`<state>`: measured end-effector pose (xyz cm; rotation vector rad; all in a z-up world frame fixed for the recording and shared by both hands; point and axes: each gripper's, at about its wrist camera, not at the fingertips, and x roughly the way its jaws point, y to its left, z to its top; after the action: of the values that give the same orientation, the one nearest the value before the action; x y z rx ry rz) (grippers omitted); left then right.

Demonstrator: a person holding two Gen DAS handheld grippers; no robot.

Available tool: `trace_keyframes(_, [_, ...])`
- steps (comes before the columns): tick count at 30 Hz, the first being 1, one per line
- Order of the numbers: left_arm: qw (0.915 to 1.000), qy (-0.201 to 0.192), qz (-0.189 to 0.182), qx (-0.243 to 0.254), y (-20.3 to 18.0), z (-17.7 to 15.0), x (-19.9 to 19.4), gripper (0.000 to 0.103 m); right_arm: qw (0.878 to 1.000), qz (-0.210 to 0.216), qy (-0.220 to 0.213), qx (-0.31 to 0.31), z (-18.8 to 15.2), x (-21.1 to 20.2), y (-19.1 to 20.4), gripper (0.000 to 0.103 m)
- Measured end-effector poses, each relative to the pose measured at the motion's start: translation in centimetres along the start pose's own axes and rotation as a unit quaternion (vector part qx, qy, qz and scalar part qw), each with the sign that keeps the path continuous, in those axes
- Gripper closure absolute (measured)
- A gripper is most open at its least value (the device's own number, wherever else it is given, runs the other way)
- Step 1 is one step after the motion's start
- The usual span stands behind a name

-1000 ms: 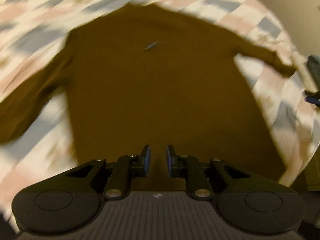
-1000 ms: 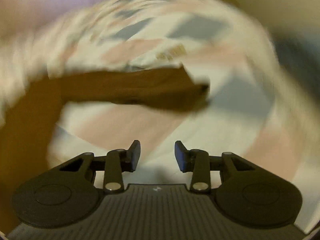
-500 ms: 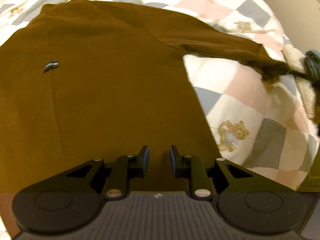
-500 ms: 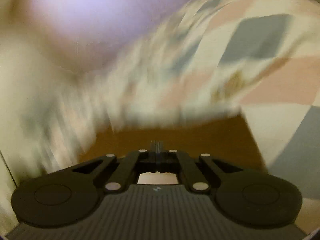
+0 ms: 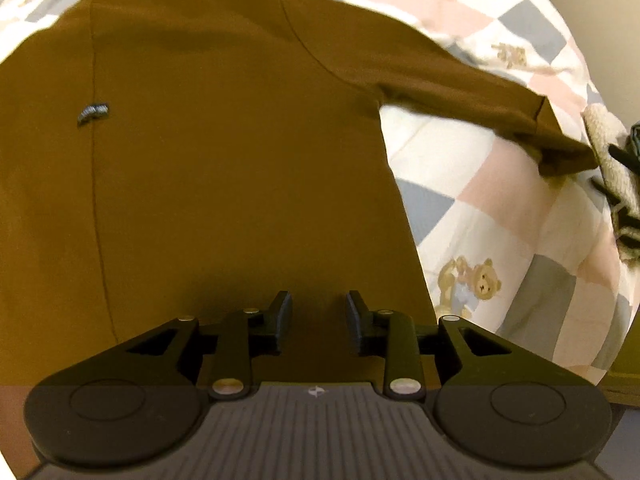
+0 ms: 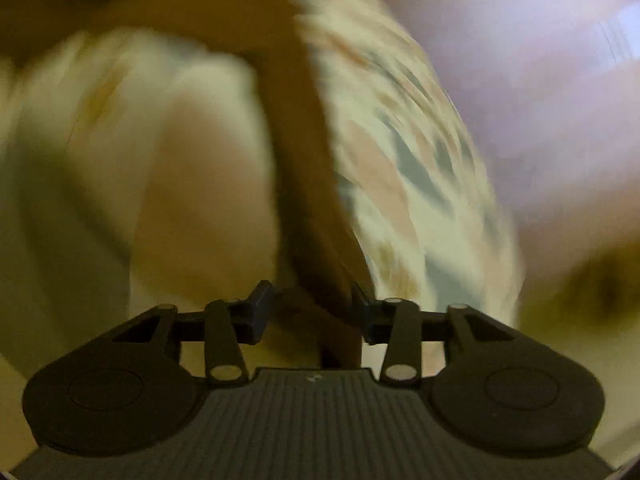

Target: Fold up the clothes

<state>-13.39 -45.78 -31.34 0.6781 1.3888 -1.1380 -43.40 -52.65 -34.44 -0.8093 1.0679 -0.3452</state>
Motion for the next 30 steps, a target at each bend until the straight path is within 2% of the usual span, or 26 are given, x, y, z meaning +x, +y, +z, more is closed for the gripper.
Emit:
trace_keyframes(2, [1.0000,0.001,-0.002,-0.001,-0.1,-0.2,-0.1,0.071,0.998,-0.016,-0.008,-0.068,-0.3,1.2,1.9,0.069])
trace_keyframes(5, [1.0000,0.001,-0.003,-0.004,0.0,-0.6,-0.4,0.070,0.989,-0.040,0.005,-0.143,-1.5,3.1,3.2,0.069])
trace_keyframes(9, [0.9997,-0.001,-0.003,-0.023,0.4,-0.8,-0.6,0.070,0.985,-0.037,-0.005,-0.170,-2.3,3.8,2.7,0.069])
trace_keyframes(10, [0.9996,-0.003,-0.005,-0.029,0.5,-0.9,-0.6,0.070,0.985,-0.034,-0.009,-0.167,-2.4,4.2,2.4,0.072])
trace_keyframes(11, [0.9994,-0.004,-0.007,-0.034,0.5,-0.9,-0.6,0.069,0.986,-0.030,-0.012,-0.163,-2.5,4.5,2.1,0.081])
trace_keyframes(13, [0.9991,-0.005,-0.010,-0.042,0.4,-1.0,-0.3,0.069,0.992,-0.010,-0.019,-0.128,-2.3,5.2,0.9,0.102])
trace_keyframes(14, [0.9990,-0.005,-0.009,-0.044,0.3,-0.9,-0.3,0.069,0.997,0.008,-0.027,-0.078,-2.0,4.9,-0.5,0.103])
trace_keyframes(15, [0.9990,-0.006,-0.009,-0.044,0.2,-0.9,-0.3,0.069,0.999,0.031,-0.034,0.000,-2.1,4.6,-2.6,0.103])
trace_keyframes(16, [0.9990,-0.007,-0.009,-0.044,0.0,-0.9,-0.3,0.069,0.992,0.056,-0.045,0.104,-2.2,4.0,-5.6,0.103])
trace_keyframes(17, [0.9990,-0.008,-0.009,-0.043,-0.1,-0.9,-0.4,0.069,0.974,0.055,-0.053,0.213,-2.9,3.3,-8.7,0.103])
trace_keyframes(18, [0.9991,-0.009,-0.008,-0.040,-0.1,-0.9,-0.6,0.069,0.945,0.050,-0.058,0.319,-3.8,2.6,-11.7,0.103])
trace_keyframes(19, [0.9992,-0.010,-0.007,-0.037,-0.2,-1.0,-0.8,0.068,0.905,0.027,-0.054,0.422,-5.6,1.7,-14.4,0.102])
trace_keyframes(20, [0.9992,-0.010,-0.006,-0.037,-0.1,-1.0,-0.9,0.067,0.857,-0.008,-0.047,0.513,-7.9,0.6,-16.4,0.102])
trace_keyframes(21, [0.9991,-0.009,-0.005,-0.041,0.0,-1.1,-1.0,0.067,0.804,-0.045,-0.034,0.592,-10.2,-0.4,-18.2,0.102])
trace_keyframes(22, [0.9989,-0.008,-0.005,-0.046,0.2,-1.1,-1.1,0.067,0.761,-0.084,0.002,0.643,-12.1,-1.1,-18.9,0.097])
trace_keyframes(23, [0.9985,-0.008,-0.007,-0.053,0.4,-1.2,-1.0,0.067,0.725,-0.103,0.048,0.679,-13.6,-1.6,-18.8,0.088])
trace_keyframes(24, [0.9981,-0.007,-0.009,-0.060,0.5,-1.2,-1.0,0.067,0.696,-0.112,0.091,0.703,-14.6,-1.9,-18.2,0.085])
trace_keyframes(25, [0.9978,-0.007,-0.012,-0.065,0.6,-1.2,-0.9,0.067,0.668,-0.117,0.135,0.723,-15.4,-2.2,-17.4,0.074])
trace_keyframes(26, [0.9977,-0.007,-0.015,-0.066,0.5,-1.2,-0.8,0.067,0.650,-0.110,0.180,0.730,-15.8,-2.4,-16.2,0.054])
trace_keyframes(27, [0.9977,-0.008,-0.018,-0.065,0.3,-1.1,-0.7,0.067,0.644,-0.101,0.219,0.726,-15.7,-2.3,-15.0,0.049])
trace_keyframes(28, [0.9978,-0.008,-0.020,-0.063,0.2,-1.1,-0.6,0.067,0.638,-0.092,0.249,0.723,-15.5,-2.4,-13.8,0.048])
trace_keyframes(29, [0.9978,-0.009,-0.023,-0.061,0.0,-1.1,-0.5,0.066,0.637,-0.080,0.246,0.726,-15.3,-2.5,-12.8,0.048])
trace_keyframes(30, [0.9979,-0.009,-0.026,-0.059,-0.2,-1.2,-0.4,0.065,0.631,-0.062,0.233,0.737,-15.0,-2.0,-12.2,0.048])
